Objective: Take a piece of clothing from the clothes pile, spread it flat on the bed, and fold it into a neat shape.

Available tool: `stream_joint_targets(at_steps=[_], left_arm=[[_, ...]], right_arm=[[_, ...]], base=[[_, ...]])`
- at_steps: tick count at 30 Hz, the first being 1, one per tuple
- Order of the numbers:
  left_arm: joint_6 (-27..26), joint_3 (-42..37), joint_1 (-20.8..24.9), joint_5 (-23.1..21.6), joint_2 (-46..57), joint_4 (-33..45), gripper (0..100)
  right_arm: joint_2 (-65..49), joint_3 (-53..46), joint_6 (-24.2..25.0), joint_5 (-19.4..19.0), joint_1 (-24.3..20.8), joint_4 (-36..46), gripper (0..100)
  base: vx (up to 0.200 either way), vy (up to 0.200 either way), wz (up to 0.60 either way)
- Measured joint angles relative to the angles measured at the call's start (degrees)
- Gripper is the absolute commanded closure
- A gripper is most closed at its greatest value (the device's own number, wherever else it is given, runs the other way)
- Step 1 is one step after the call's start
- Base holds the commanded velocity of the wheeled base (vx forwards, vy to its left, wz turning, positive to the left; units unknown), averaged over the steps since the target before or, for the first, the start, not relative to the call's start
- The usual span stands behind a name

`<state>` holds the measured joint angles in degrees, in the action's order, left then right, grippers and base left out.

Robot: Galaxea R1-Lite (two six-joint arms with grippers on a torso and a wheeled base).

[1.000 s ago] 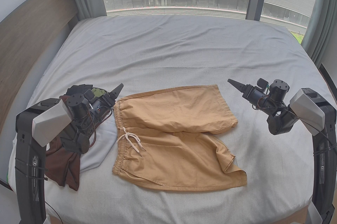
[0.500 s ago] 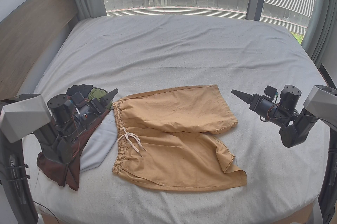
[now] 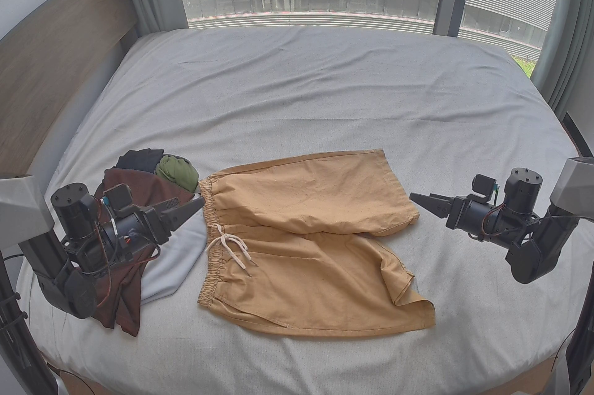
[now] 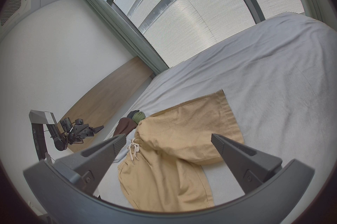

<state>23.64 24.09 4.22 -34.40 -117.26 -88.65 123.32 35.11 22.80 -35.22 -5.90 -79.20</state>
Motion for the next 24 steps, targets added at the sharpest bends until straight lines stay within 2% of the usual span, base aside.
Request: stream_joint_targets(at_steps=[3,6,14,24], left_arm=[[-3.6,-0.8,0.9,-0.1,-1.5,0.0,0],[-5.0,-1.3,1.4,-0.1,-2.6,0.0,0],[-5.2,-1.9,1.7,-0.2,-3.8,0.0,0],[-5.2,-1.9,1.7,-0.3,-4.2,0.0,0]], right_arm=[[0.6,-1.5,-0.6,0.0,0.6,0.0,0],[1.1,-2.9,-0.8,-0.1,0.9,0.3,0],[3.3,-4.4,-0.2,0.3,1.8,8.1,0],[9.2,-4.4,1.4,2.9,1.3,8.4,0]], base=[[0.000,0.000,0.00],[0.000,0.000,0.00],[0.000,0.000,0.00],[0.000,0.000,0.00]])
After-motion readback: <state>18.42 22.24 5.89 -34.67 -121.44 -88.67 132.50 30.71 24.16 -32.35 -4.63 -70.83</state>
